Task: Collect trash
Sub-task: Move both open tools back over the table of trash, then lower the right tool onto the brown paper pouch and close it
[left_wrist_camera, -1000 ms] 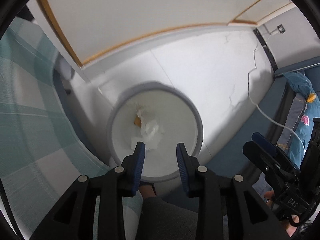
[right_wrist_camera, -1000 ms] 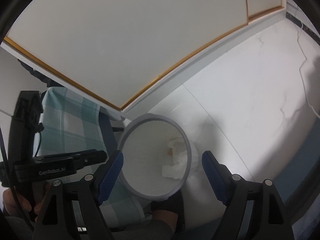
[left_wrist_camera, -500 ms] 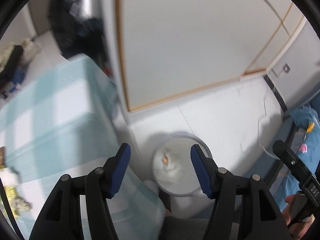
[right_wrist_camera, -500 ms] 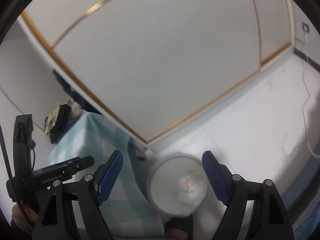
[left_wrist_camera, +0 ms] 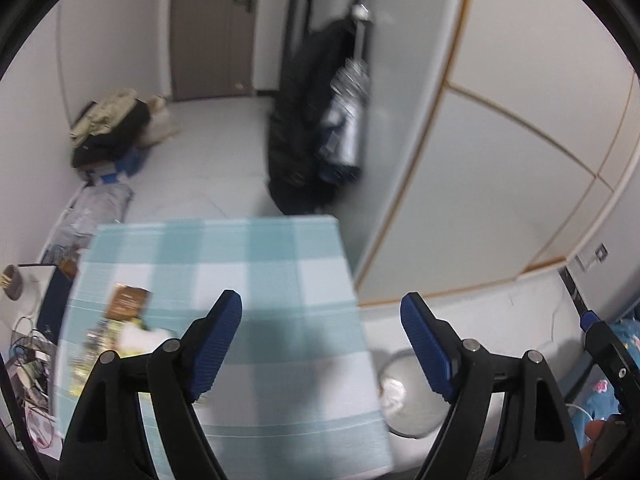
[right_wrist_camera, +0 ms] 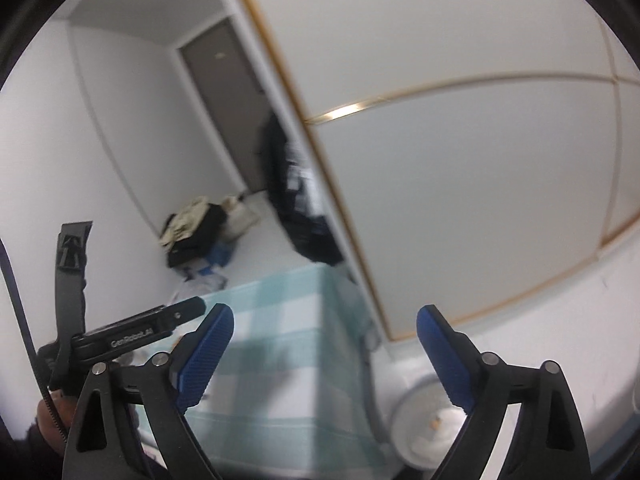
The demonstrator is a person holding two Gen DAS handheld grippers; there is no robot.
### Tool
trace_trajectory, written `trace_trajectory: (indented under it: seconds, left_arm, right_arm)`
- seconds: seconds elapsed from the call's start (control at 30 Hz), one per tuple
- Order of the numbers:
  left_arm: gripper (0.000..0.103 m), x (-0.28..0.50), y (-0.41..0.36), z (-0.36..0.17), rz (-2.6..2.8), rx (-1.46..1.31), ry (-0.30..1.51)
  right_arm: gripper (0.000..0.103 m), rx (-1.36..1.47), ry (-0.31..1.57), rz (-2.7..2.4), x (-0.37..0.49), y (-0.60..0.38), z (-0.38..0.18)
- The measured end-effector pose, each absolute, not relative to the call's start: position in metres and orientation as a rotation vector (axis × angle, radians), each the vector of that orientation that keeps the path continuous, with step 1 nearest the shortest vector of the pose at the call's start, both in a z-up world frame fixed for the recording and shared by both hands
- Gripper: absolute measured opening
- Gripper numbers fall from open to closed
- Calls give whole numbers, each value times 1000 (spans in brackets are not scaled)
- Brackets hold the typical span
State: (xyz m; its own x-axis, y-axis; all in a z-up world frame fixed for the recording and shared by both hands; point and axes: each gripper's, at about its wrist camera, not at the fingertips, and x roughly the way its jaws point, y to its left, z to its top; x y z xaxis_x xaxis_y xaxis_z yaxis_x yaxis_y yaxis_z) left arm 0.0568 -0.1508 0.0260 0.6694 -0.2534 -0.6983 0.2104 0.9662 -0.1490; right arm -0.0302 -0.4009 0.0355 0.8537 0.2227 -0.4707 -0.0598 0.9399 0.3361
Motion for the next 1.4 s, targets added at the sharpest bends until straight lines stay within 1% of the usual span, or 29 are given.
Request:
trace_trajectory:
  seconds: [0.1,0.13,0.2,0.33,0.4,0.63,0.87,1.07,1.3,1.4]
  left_arm:
    - [80,47,-130,37,-205,-56,743]
    - [84,45,-127,40,-185,-60,730]
    - [86,43,-105,44,-135,-80,708]
    - [87,41,-72,41,-57,-98,690]
    - [91,44,-55,37,-12,-101,698]
    - [91,46,0,28,61,-132,697]
    - [91,50,50,8,93,-206,690]
    - [91,59,83,-13,73,-272,763]
    - [91,65,106,-22,72,-340,818]
    - [91,70,118,-25,90,-374,833]
  right_arm:
    - [97,292,516,209,-26,-370,42]
    - [98,282,515,223,-24,-359,42]
    - [99,262,518,246,-19,-338,43]
    - [99,235,533,284,-11,-306,39]
    - [99,220,550,300,-5,-290,36]
    - [99,187,590,363,12,-237,34]
    - [99,111,678,412,40,-188,13]
    - [99,14,752,480,66,-147,-5]
    - [99,-90,835,540,114,-96,-26]
    - [99,-147,886,560,137,-74,-45]
